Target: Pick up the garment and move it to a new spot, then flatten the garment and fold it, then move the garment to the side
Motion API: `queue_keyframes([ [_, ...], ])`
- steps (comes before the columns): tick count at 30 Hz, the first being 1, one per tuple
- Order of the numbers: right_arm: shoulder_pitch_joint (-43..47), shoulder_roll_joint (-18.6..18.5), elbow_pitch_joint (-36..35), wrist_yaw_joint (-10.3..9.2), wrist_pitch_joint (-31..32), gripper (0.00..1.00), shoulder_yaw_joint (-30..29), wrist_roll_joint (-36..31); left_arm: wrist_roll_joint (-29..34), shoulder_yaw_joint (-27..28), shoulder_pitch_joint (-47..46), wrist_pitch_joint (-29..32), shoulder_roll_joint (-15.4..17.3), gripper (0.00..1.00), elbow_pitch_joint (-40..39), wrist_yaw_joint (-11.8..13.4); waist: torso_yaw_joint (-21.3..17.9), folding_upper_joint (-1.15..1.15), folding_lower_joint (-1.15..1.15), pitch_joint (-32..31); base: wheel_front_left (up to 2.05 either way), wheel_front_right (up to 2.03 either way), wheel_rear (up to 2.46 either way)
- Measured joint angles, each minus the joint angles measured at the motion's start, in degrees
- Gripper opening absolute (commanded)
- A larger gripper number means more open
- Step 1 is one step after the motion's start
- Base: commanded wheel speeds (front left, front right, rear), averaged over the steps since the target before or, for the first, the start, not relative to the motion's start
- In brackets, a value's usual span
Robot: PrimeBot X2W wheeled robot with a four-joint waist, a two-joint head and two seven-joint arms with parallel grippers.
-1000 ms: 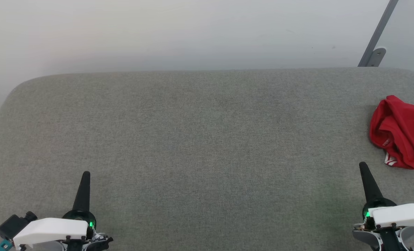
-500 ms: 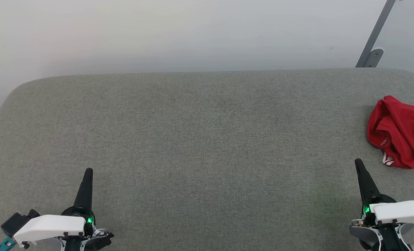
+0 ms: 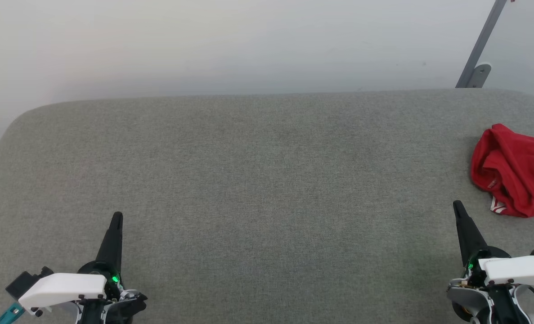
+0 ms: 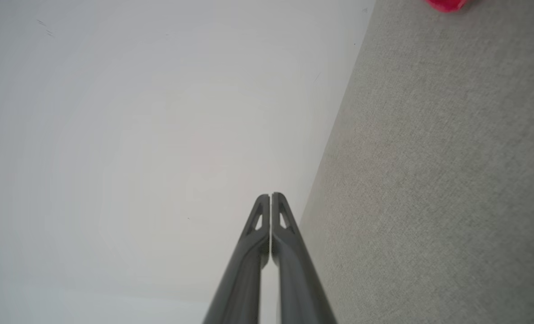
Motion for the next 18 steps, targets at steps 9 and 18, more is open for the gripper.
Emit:
queue_keyframes([
  [9,-0.51,0.31,0.13,0.0,0.98,0.0,0.0,3.31,-3.16,0.07,-0.63,1.03,-0.11,0.0,0.43,0.0,-0.21,0.0,0.0,-0.21,0.0,0.0,0.0],
  [18,-0.84,0.69,0.32,0.0,1.75,0.0,0.03,6.36,-6.17,0.1,-1.27,1.86,-0.2,0.0,0.85,0.0,-0.43,0.0,0.0,-0.41,0.0,0.0,0.0],
])
